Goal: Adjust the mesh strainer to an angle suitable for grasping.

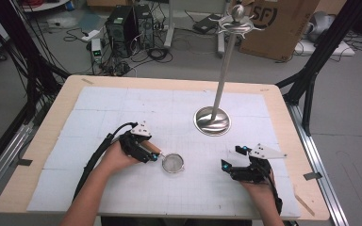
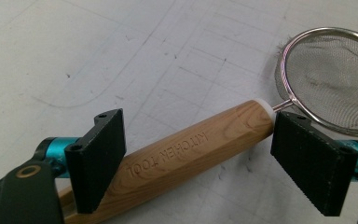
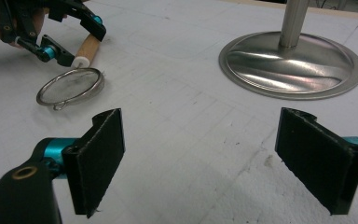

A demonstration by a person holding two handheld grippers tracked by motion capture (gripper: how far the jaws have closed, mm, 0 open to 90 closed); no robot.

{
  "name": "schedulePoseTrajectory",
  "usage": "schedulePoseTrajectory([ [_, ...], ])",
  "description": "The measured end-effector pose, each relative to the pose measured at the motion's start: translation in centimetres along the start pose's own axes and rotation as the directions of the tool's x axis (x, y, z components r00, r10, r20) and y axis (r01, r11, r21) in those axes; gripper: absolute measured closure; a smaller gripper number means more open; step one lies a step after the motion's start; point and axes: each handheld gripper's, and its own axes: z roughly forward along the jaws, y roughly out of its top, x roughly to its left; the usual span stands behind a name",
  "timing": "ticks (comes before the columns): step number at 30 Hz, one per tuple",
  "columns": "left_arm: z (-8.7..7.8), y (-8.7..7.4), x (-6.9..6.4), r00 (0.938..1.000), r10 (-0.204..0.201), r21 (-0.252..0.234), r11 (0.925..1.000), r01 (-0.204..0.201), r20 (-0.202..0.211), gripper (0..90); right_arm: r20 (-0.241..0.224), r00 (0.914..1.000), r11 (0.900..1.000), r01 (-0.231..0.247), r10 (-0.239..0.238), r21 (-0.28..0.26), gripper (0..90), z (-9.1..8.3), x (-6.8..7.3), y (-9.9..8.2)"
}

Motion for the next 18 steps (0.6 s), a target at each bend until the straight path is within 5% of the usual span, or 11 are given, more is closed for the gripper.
schedulePoseTrajectory([
  [7,-0.8,0.1,-0.5,0.9991,0.042,0.088,0.9953,-0.042,-0.004,24.2,-0.003,1.0000,1.0000,0.000,0.000,0.003,14.9,-0.1,0.1,0.0],
  [11,-1.5,0.2,-1.2,0.9939,0.110,0.170,0.9796,-0.107,-0.009,34.5,-0.004,1.0000,1.0000,-0.004,0.004,0.002,15.0,-0.1,0.1,-0.1],
  [18,-2.1,0.0,-2.4,0.9864,0.163,0.188,0.9684,-0.164,0.021,52.2,-0.006,1.0000,1.0000,-0.006,0.006,0.000,15.1,-0.1,0.3,0.0],
])
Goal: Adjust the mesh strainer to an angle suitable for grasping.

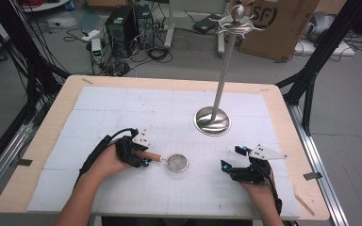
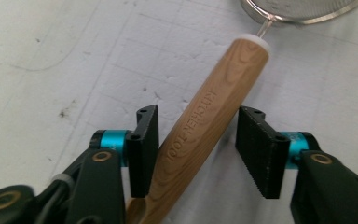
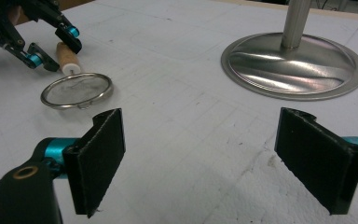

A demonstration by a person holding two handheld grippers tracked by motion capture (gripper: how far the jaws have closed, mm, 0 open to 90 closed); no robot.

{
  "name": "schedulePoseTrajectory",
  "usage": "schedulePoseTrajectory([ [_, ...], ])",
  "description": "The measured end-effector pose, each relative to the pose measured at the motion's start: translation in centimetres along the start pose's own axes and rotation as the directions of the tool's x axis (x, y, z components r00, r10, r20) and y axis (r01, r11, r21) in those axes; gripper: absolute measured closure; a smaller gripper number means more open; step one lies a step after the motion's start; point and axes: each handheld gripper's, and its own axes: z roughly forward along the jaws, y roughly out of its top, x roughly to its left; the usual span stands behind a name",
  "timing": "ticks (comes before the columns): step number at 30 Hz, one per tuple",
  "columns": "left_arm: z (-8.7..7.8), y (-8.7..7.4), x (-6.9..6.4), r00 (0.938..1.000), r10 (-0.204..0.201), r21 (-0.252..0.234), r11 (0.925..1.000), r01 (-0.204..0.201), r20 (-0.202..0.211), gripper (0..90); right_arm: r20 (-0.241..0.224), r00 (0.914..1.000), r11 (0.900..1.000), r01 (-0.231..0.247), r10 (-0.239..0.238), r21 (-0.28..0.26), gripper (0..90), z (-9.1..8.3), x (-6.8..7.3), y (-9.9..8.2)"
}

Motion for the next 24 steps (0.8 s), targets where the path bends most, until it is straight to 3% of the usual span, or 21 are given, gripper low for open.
schedulePoseTrajectory([
  [11,-0.4,-0.4,-1.0,0.9984,0.035,-0.021,0.9992,-0.034,0.044,62.2,-0.001,1.0000,1.0000,0.003,-0.003,0.002,15.2,0.2,0.0,0.0],
  [14,-0.4,-0.3,-1.2,0.9964,0.045,-0.022,0.9988,-0.043,0.072,64.7,-0.002,1.0000,1.0000,0.003,-0.003,0.007,15.2,0.2,0.1,-0.1],
  [19,-0.2,-0.1,-1.7,0.9941,0.030,-0.023,0.9994,-0.027,0.104,61.4,-0.006,1.0000,1.0000,-0.002,0.002,0.009,15.2,0.3,0.2,-0.1],
  [24,-0.4,-0.6,-1.6,0.9943,0.012,-0.020,0.9998,-0.010,0.106,57.0,-0.004,1.0000,1.0000,0.007,-0.007,0.005,15.2,0.2,0.2,-0.1],
])
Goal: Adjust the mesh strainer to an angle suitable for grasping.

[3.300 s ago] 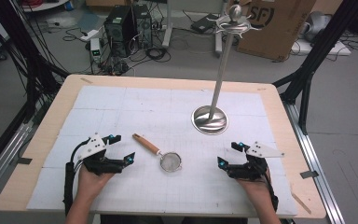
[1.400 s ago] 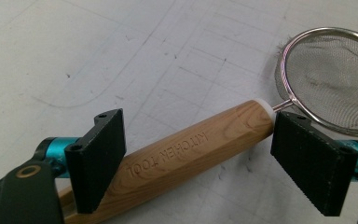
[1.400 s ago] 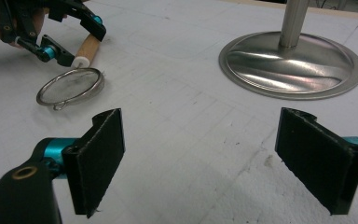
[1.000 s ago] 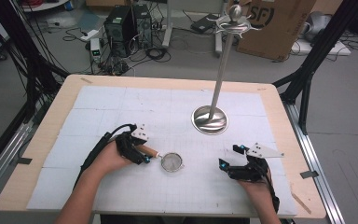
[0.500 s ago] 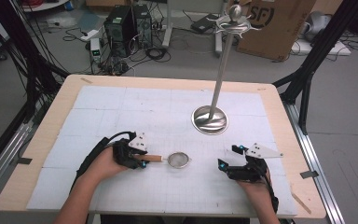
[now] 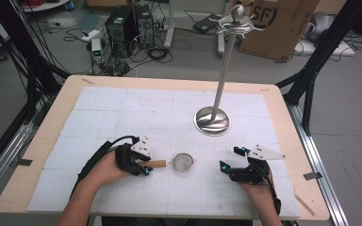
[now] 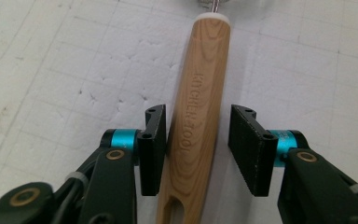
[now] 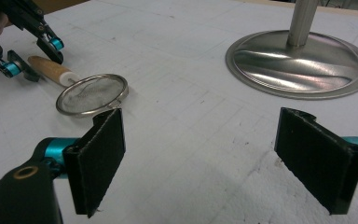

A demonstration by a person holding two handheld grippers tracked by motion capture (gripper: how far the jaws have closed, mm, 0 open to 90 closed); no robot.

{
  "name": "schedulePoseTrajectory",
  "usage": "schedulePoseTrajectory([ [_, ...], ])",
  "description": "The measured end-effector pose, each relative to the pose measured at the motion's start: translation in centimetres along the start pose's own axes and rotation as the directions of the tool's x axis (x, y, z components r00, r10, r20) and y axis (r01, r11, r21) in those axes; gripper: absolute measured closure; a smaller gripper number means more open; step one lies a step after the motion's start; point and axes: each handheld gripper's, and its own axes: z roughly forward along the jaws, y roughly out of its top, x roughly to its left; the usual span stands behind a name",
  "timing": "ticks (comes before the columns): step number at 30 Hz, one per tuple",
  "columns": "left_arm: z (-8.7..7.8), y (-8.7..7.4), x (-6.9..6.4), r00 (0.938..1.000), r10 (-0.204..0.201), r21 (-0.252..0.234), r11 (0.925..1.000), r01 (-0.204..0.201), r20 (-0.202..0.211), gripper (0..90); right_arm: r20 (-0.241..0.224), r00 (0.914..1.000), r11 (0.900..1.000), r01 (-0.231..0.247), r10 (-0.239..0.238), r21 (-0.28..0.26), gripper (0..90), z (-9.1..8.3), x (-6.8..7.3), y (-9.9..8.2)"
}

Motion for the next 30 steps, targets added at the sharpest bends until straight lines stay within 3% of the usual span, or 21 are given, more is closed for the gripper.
schedulePoseTrajectory([
  [4,-0.1,-0.6,0.2,0.9998,-0.015,-0.026,0.9996,0.015,0.015,59.9,-0.001,1.0000,1.0000,-0.005,0.005,0.006,15.2,0.0,0.0,0.0],
  [11,0.1,-0.3,-0.4,0.9986,0.050,-0.041,0.9980,-0.049,0.018,67.0,-0.003,1.0000,1.0000,-0.001,0.001,0.006,15.4,0.0,0.0,0.0],
  [18,0.2,-0.1,-0.6,0.9985,0.053,-0.047,0.9975,-0.053,0.012,67.5,-0.004,1.0000,1.0000,0.002,-0.002,-0.007,15.4,0.0,-0.1,0.2],
  [30,2.2,2.4,-1.7,0.9947,0.100,-0.080,0.9920,-0.098,0.023,67.6,-0.007,1.0000,0.9998,-0.003,0.003,-0.021,15.5,-0.1,-0.1,0.4],
])
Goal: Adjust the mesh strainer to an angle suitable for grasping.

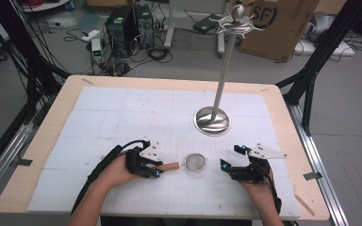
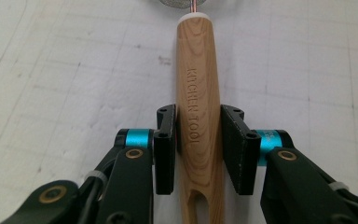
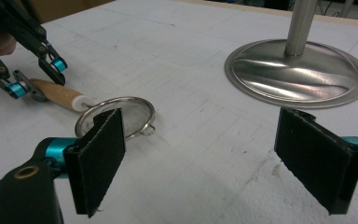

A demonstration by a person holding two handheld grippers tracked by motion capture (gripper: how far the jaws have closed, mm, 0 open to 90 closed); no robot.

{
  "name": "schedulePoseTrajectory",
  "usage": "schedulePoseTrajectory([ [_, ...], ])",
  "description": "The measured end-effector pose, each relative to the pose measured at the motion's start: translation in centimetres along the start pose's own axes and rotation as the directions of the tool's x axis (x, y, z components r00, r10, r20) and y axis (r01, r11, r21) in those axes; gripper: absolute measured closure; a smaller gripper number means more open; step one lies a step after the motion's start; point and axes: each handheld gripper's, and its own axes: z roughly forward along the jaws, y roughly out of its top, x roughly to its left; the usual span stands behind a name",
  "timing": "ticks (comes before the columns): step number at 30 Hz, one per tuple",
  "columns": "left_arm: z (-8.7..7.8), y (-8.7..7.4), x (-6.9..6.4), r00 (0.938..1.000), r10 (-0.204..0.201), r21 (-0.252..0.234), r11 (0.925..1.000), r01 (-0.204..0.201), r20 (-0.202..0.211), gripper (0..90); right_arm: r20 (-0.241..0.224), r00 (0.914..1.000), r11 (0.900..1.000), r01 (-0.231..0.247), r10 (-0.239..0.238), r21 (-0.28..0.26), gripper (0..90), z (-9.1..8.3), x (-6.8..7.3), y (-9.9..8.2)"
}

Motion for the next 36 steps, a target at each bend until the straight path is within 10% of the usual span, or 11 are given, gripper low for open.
schedulePoseTrajectory([
  [23,6.0,6.8,-1.2,0.9962,0.087,-0.049,0.9950,-0.087,0.005,67.8,0.005,1.0000,0.9999,-0.001,0.001,-0.014,15.6,-0.3,-0.3,0.0],
  [36,5.6,6.7,-1.4,0.9980,0.048,-0.019,0.9986,-0.049,-0.040,50.8,0.004,1.0000,0.9999,-0.007,0.007,-0.008,15.6,-0.4,-0.2,-0.1],
])
